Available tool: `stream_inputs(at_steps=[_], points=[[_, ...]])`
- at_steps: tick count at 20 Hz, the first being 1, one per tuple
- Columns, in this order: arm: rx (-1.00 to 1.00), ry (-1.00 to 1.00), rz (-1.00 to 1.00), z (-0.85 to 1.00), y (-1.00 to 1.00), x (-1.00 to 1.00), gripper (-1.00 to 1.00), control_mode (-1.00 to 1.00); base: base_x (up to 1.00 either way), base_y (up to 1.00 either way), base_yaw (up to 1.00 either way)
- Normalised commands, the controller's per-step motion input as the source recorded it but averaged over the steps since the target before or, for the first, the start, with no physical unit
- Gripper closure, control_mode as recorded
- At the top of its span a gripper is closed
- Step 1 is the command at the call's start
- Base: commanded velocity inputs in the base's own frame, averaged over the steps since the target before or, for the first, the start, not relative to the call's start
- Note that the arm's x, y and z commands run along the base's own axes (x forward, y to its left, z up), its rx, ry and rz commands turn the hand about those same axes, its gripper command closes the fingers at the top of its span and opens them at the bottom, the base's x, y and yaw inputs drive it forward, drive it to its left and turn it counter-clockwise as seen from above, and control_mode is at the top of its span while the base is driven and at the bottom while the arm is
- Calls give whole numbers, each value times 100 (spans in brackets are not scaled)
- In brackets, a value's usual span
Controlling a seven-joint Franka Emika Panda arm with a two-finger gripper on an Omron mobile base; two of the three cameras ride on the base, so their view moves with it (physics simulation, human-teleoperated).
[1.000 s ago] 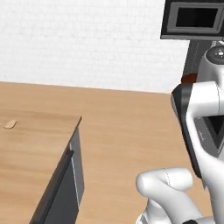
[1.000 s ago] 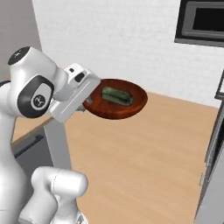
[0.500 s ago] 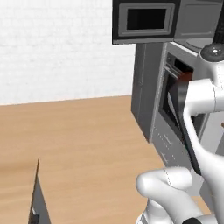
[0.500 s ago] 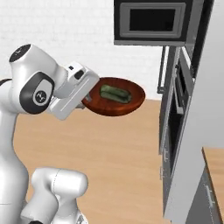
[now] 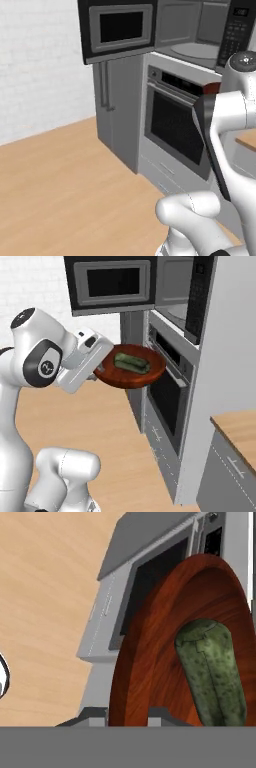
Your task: Pick the cucumber from the sink and place it in the bowl. Then pick the bowl and place it in the microwave. Then close the microwave door and press the start button.
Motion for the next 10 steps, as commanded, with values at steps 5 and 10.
stream_inputs(at_steps=[5, 10], points=[[0, 0, 0, 0, 0, 0, 100, 100, 52, 78, -68], [0, 0, 0, 0, 0, 0, 100, 100, 59, 88, -67]])
